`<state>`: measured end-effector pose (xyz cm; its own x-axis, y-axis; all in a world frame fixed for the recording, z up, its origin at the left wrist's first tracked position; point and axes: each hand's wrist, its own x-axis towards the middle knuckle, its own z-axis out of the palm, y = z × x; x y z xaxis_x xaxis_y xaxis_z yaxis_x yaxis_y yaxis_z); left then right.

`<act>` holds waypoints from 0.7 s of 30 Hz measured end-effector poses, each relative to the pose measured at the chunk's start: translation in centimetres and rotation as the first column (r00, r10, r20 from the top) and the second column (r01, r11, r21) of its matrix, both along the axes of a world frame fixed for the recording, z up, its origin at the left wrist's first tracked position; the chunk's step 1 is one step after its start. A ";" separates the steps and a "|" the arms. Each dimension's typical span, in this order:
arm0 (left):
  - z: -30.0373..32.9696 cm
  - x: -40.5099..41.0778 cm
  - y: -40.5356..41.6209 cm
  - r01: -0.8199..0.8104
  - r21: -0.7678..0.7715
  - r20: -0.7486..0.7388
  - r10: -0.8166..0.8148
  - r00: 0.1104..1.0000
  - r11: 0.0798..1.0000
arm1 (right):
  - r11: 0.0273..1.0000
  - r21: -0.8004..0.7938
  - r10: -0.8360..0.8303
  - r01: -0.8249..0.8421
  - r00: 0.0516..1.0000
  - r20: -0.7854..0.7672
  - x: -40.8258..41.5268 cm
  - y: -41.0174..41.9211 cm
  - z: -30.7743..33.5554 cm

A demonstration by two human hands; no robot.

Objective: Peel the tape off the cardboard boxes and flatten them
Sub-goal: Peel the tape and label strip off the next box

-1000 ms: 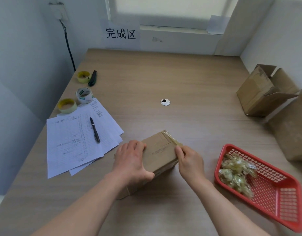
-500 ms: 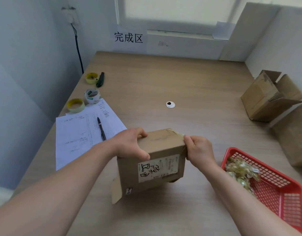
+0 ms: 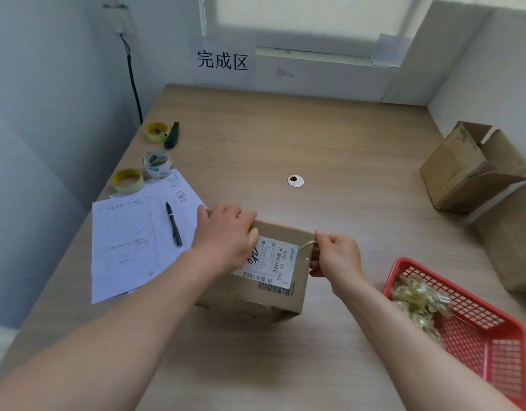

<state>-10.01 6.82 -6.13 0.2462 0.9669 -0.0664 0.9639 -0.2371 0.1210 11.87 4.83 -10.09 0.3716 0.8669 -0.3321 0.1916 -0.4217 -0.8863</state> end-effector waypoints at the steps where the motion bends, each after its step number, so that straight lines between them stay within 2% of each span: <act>1: -0.8 0.4 -0.5 -0.012 -0.005 -0.008 0.012 1.000 1.000 | 1.000 0.000 -0.013 0.013 1.000 -0.013 -0.1 0.1 0.0; 5: -3.0 1.0 -1.5 -0.011 -0.060 -0.014 0.010 1.000 0.998 | 0.999 -0.047 -0.021 0.016 0.995 -0.093 0.1 0.0 -0.6; 8: -3.5 0.6 -0.7 -0.016 -0.065 -0.004 0.016 1.000 0.998 | 0.996 -0.079 -0.039 0.032 0.995 -0.089 0.5 -0.2 -0.6; 12: -4.3 1.1 0.2 -0.043 -0.090 0.012 0.044 0.999 0.995 | 0.998 -0.051 -0.027 0.029 0.999 0.046 1.3 -0.7 -0.5; 17: -5.6 2.1 0.6 -0.062 -0.076 0.029 0.064 0.997 0.995 | 0.986 0.105 0.096 -0.127 0.961 0.258 1.3 -2.7 -0.7; 21: -6.1 2.2 1.0 -0.072 -0.068 0.019 0.074 0.997 0.995 | 0.946 0.280 0.033 -0.163 0.908 0.417 1.5 -3.5 -0.9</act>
<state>-7.82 7.78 -12.19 0.1770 0.9759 -0.1276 0.9753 -0.1565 0.1556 13.37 1.34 -10.95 0.3238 0.9396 0.1110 0.5843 -0.1064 -0.8045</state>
